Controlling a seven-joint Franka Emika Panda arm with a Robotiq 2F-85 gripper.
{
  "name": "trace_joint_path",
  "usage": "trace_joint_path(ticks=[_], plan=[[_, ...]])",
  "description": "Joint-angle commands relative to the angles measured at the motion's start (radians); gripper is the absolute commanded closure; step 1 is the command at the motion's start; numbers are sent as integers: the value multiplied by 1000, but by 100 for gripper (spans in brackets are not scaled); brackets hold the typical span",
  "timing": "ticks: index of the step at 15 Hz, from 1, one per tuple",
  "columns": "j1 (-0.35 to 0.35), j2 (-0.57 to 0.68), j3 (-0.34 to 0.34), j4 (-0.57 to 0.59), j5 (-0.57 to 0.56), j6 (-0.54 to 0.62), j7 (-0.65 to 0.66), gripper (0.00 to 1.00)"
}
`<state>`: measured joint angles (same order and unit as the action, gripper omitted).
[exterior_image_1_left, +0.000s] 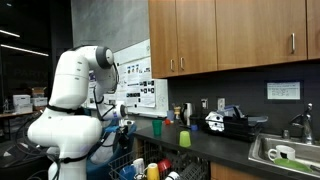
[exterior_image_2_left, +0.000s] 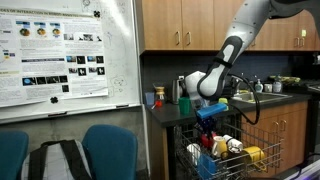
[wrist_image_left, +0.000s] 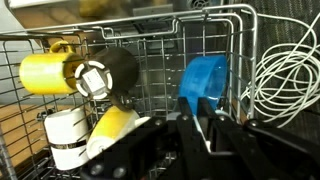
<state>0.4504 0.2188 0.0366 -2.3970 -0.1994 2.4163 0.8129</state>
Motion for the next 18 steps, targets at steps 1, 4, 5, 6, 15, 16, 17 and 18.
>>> trace_joint_path(ticks=[1,4,5,6,15,16,17,18], plan=[[-54,-137,45,-88,-17,-22,61,96],[-89,-200,76,-132,-35,-44,100,96],[-102,-211,90,-145,-20,-36,91,96],[-113,-215,103,-151,-14,-25,86,59],[-133,-101,179,-128,16,187,27,8],[-134,-82,176,-130,18,214,22,2],[-137,-66,172,-136,25,245,12,0],[-138,-52,166,-140,26,268,5,0]])
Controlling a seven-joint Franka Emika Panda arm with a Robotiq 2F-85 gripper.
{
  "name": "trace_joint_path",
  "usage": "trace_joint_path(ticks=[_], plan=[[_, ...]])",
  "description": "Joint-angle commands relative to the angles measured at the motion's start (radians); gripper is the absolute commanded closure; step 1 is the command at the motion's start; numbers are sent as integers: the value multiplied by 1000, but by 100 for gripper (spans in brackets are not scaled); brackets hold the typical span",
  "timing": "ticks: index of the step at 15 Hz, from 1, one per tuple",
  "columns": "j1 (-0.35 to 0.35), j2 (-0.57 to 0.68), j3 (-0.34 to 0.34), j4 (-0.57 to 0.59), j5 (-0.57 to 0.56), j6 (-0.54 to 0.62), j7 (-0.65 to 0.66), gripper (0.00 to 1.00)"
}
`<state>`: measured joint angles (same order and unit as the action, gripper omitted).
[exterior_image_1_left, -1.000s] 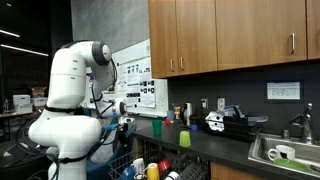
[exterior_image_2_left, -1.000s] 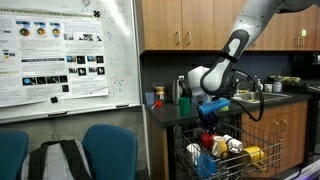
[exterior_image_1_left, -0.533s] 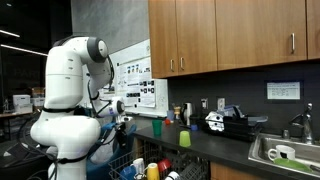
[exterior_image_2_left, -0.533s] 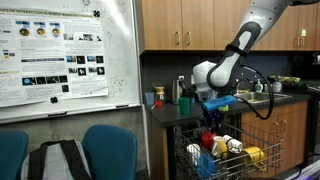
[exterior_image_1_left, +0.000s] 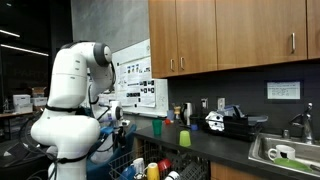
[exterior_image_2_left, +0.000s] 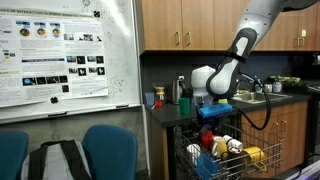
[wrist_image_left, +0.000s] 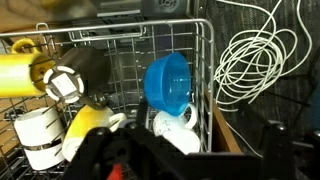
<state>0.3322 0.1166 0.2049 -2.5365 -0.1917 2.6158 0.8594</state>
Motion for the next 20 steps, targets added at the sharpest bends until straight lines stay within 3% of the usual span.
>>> trace_joint_path(ticks=[1,4,12,20], plan=[[-24,65,-7,-9,28,98,-56,0],[-40,114,-19,-26,69,179,-116,0],[-124,222,15,-44,325,355,-433,0],[-238,291,92,-33,462,383,-628,0]])
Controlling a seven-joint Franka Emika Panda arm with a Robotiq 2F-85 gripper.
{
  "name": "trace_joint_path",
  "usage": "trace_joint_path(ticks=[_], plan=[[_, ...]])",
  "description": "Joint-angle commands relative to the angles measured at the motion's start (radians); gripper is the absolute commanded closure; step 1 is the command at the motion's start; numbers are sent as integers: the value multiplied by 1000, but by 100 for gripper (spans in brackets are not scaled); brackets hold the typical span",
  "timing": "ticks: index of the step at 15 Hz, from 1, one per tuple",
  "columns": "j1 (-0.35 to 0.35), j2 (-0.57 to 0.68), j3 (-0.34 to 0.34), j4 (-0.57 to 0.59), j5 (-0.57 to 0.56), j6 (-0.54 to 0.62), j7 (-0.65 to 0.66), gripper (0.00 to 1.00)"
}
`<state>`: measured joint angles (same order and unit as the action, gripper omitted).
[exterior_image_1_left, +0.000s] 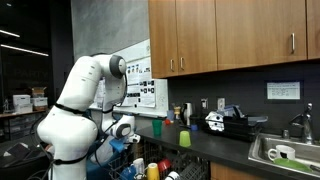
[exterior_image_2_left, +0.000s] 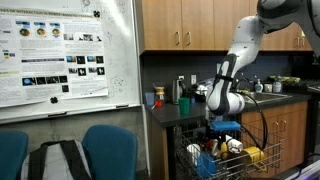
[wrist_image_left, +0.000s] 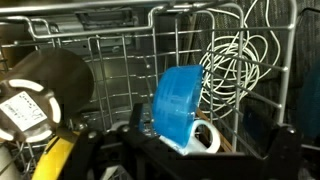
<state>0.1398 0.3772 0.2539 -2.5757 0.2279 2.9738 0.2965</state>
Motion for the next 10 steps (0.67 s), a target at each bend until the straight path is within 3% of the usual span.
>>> trace_joint_path(ticks=[1,10], plan=[[-58,42,54,12,49,30,-80,0],[-131,144,102,59,37,79,-154,0]])
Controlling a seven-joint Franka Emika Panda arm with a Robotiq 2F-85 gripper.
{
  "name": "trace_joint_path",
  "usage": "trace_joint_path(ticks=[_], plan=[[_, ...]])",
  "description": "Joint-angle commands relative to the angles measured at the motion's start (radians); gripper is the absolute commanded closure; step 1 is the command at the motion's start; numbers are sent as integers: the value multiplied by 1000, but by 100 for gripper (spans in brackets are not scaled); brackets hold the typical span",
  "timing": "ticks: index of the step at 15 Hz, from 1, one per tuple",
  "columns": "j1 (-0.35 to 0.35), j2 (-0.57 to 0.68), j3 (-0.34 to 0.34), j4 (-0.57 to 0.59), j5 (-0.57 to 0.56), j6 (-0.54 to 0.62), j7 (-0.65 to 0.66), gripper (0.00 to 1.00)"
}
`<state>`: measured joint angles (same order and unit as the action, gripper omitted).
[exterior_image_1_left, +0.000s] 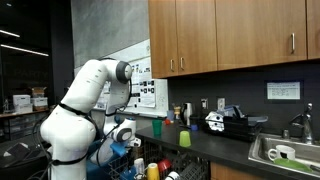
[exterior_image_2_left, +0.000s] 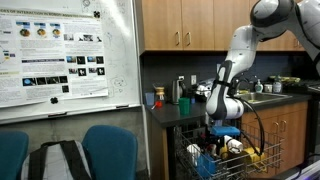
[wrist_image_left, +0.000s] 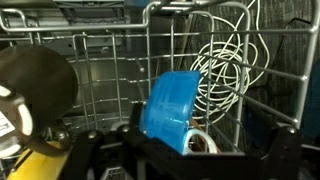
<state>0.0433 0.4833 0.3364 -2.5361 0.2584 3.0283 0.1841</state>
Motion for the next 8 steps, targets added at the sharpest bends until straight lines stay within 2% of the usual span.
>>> trace_joint_path(ticks=[1,8], plan=[[-40,46,20,23,5,28,-46,0],[-71,98,22,62,-7,36,-79,0]])
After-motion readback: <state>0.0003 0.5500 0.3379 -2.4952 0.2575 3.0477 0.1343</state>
